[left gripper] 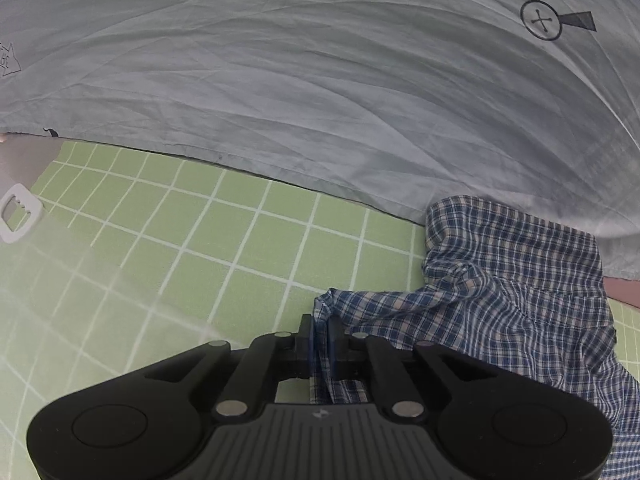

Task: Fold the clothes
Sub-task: 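Carry the cuff across the shirt body with the right gripper and open it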

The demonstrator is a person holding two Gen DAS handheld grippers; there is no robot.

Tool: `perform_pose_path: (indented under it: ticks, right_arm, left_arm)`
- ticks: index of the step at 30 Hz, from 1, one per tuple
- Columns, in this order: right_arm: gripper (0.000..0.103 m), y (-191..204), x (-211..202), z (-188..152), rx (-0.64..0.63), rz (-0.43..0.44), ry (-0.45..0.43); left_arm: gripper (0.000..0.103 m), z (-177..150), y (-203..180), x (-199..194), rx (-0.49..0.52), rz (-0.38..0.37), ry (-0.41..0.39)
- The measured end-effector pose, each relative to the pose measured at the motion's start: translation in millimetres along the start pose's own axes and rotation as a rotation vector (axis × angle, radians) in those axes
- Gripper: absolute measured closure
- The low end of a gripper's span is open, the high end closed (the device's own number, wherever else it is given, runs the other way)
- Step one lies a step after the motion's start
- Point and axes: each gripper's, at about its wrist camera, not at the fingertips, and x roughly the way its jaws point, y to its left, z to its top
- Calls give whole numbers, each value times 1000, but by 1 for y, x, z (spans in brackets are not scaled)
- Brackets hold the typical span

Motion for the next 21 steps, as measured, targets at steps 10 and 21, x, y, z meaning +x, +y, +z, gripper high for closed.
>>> perform_pose_path:
  ticks: [10, 21]
  right_arm:
    - [89, 29, -59, 3, -136, 40, -110]
    - [89, 110, -190, -87, -505, 260, -186]
  left_arm:
    - [14, -22, 20, -100, -6, 121, -98]
    - [12, -207, 78, -200, 26, 140, 40]
